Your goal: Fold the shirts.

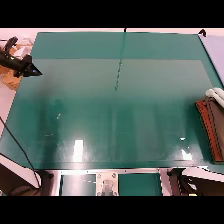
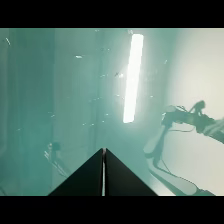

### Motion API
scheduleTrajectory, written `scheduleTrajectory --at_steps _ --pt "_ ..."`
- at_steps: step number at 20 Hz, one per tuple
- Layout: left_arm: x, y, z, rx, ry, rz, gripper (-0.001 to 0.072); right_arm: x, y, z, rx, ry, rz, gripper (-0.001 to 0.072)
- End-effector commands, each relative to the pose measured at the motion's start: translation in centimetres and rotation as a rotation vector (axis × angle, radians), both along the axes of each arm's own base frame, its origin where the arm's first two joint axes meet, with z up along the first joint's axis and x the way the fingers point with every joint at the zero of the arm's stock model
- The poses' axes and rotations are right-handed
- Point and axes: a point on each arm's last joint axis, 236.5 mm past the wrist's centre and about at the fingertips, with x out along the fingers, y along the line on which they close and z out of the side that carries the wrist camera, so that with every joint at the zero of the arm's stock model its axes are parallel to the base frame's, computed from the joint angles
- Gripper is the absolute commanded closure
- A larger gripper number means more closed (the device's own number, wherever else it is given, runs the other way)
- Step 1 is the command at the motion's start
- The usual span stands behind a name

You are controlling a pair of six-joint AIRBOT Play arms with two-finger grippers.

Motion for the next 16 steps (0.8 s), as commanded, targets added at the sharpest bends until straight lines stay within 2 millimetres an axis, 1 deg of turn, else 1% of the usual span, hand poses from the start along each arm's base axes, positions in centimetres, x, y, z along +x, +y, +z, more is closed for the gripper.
scheduleTrajectory --at_steps 1,2,3,4,5,6,8,9,10,11,12,13,14,15,16 --pt "0.1 -0.4 0.3 -0.019 -0.005 -0.001 0.0685 -6.9 0.9 -4.8 0.059 0.313 -0.082 0.0694" --pt "0.1 -0.5 0.3 -0.024 -0.008 -0.002 0.0686 -8.3 0.6 -5.9 0.048 0.383 -0.092 0.0693" --pt "0.2 -0.5 0.3 -0.023 -0.011 -0.002 0.0685 -8.6 0.3 -7.0 0.040 0.399 -0.080 0.0692" --pt "0.3 -0.4 0.4 -0.022 -0.015 0.001 0.0686 -8.6 0.3 -8.2 0.040 0.400 -0.070 0.0609" --pt "0.4 -0.4 0.4 -0.021 -0.020 0.005 0.0686 -8.6 0.3 -8.9 0.041 0.400 -0.063 0.0324" --pt "0.6 -0.4 0.5 -0.023 -0.025 0.006 0.0686 -8.3 0.3 -9.3 0.047 0.392 -0.055 0.0089" --pt "0.7 -1.2 1.2 -0.064 -0.043 0.000 0.0686 -7.1 -0.2 -9.1 0.018 0.369 -0.049 0.0090" --pt "0.7 -1.9 1.9 -0.097 -0.054 -0.009 0.0686 -6.0 -0.6 -8.6 -0.010 0.342 -0.046 0.0090" --pt "0.6 -2.3 2.8 -0.111 -0.068 -0.015 0.0687 -3.8 -0.7 -8.0 -0.032 0.279 -0.022 0.0103" --pt "0.4 -2.4 3.5 -0.097 -0.079 -0.020 0.0687 -0.8 -0.3 -7.5 -0.037 0.186 0.013 0.0327" --pt "0.2 -2.5 4.1 -0.068 -0.092 -0.026 0.0687 2.6 0.4 -6.7 -0.038 0.079 0.054 0.0704" --pt "-0.2 -2.5 5.0 -0.038 -0.109 -0.030 0.0687 6.3 1.7 -5.7 -0.029 -0.028 0.117 0.0695" --pt "-0.7 -2.6 5.8 -0.003 -0.121 -0.031 0.0687 9.6 3.5 -4.7 -0.021 -0.111 0.191 0.0694" --pt "-1.4 -2.8 6.4 0.026 -0.127 -0.034 0.0687 11.9 5.4 -4.0 -0.014 -0.162 0.261 0.0694" --pt "-2.5 -3.0 6.7 0.062 -0.119 -0.040 0.0687 13.7 7.9 -3.7 0.006 -0.196 0.333 0.0695"
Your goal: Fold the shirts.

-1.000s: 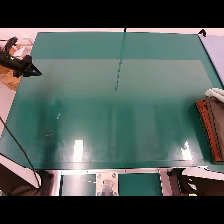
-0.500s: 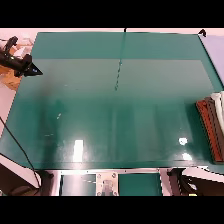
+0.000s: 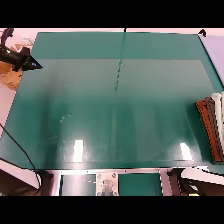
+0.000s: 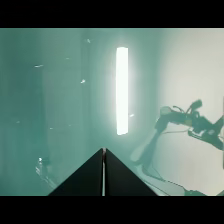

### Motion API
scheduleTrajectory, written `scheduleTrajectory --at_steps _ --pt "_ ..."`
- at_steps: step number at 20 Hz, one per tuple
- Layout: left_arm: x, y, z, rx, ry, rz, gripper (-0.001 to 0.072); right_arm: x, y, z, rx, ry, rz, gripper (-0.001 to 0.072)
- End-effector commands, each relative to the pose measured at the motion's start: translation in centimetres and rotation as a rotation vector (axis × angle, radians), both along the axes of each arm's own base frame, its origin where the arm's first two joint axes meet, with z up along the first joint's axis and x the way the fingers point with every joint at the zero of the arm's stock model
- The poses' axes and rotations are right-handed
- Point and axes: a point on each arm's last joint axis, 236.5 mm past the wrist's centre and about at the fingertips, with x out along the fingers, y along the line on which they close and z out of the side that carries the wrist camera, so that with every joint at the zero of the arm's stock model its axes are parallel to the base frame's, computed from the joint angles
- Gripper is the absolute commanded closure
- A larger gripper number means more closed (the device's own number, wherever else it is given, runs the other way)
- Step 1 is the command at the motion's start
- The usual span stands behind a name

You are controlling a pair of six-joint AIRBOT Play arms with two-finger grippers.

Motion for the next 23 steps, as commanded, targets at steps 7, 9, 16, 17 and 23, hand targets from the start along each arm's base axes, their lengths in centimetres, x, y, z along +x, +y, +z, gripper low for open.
scheduleTrajectory --at_steps 7,9,16,17,23 --pt "-12.0 -5.6 -0.6 0.151 0.057 -0.071 0.0687 5.5 25.5 -4.5 0.234 -0.211 0.599 0.0695" --pt "-15.1 -7.1 -1.9 0.150 0.061 -0.090 0.0687 3.9 29.0 -6.0 0.265 -0.224 0.641 0.0694" --pt "-16.9 -7.8 -2.6 0.145 0.042 -0.099 0.0685 3.3 32.2 -5.8 0.290 -0.244 0.728 0.0695" --pt "-17.0 -8.0 -2.5 0.134 0.046 -0.099 0.0685 3.3 32.2 -5.8 0.290 -0.244 0.728 0.0694" --pt "-16.9 -8.5 -2.2 0.112 0.040 -0.099 0.0685 3.3 32.2 -5.8 0.290 -0.244 0.728 0.0694"
